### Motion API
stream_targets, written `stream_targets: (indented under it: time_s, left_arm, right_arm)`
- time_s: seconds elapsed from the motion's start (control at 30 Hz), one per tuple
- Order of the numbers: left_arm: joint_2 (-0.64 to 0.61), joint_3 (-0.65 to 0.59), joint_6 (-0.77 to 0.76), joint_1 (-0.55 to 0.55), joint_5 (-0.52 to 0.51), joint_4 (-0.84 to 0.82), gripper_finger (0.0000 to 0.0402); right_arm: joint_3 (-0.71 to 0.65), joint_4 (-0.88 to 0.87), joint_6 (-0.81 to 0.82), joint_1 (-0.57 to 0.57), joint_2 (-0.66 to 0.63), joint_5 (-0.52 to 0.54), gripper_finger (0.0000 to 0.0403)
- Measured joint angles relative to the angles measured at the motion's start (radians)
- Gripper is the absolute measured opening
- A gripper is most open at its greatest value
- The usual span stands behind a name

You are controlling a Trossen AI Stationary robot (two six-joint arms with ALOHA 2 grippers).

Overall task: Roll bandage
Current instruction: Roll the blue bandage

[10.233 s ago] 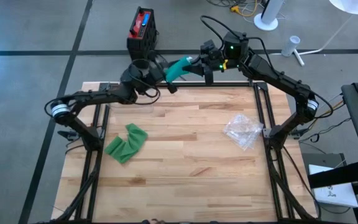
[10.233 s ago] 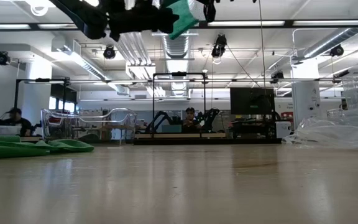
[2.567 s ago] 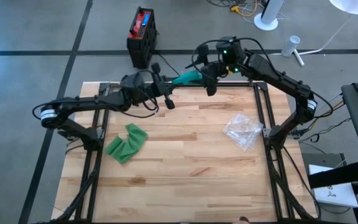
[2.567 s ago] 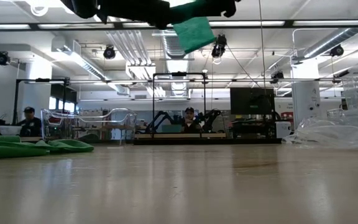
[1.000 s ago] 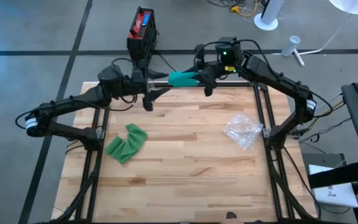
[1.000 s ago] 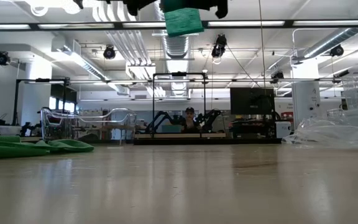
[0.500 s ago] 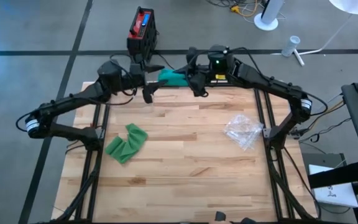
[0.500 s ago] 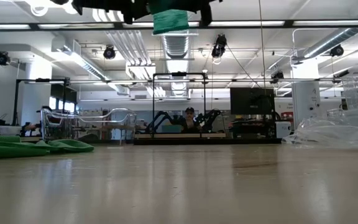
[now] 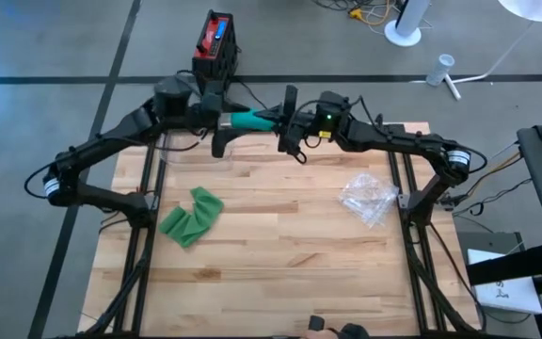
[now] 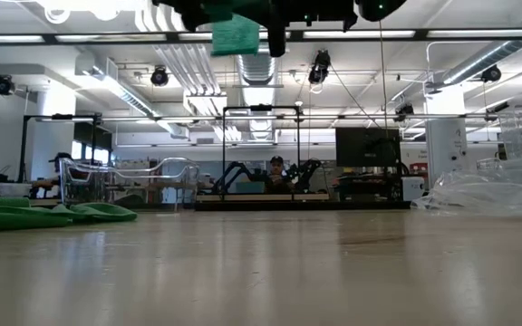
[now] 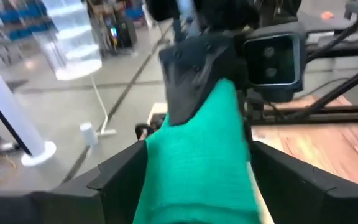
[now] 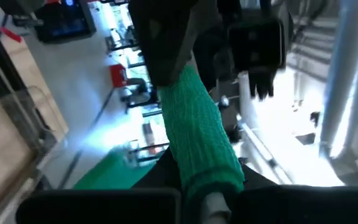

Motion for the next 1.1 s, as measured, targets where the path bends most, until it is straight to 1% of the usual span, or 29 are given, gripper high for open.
stream_targets:
  time_s: [0.2,0.33,0.43,0.53,0.67,0.77,0.93,1.03,1.1]
  left_arm:
    - [0.059,0.088,0.011,0.0,0.003,-0.091,0.0252]
    - [0.061,0.092,0.017,-0.001,0.003,-0.105,0.0237]
    - [0.054,0.092,0.007,0.0,0.002,-0.113,0.023]
    - [0.048,0.116,0.036,-0.001,0.002,-0.177,0.023]
    - [0.039,0.157,0.107,-0.001,0.0,-0.238,0.0241]
    - [0.039,0.159,0.128,-0.002,-0.002,-0.214,0.0254]
    - [0.052,0.13,0.111,-0.013,0.003,-0.149,0.027]
    - [0.07,0.112,0.089,-0.013,0.014,-0.148,0.0271]
    - [0.08,0.107,0.072,-0.013,0.045,-0.135,0.0267]
  right_arm:
    - [-0.011,0.018,-0.021,0.005,0.0,0.031,0.0019]
    - [-0.011,0.019,-0.075,0.004,0.0,0.069,0.0019]
    - [-0.013,0.015,-0.101,0.005,0.0,0.07,0.0019]
    - [-0.013,-0.004,-0.069,0.006,-0.002,0.047,0.0019]
    - [-0.013,-0.039,-0.014,0.006,-0.009,0.024,0.0019]
    - [-0.013,-0.096,0.003,0.005,-0.014,0.021,0.0019]
    - [0.013,-0.209,0.051,0.004,-0.021,0.017,0.0019]
    - [0.047,-0.288,0.056,0.004,-0.043,-0.007,0.0019]
    - [0.081,-0.357,0.063,0.003,-0.049,-0.024,0.0019]
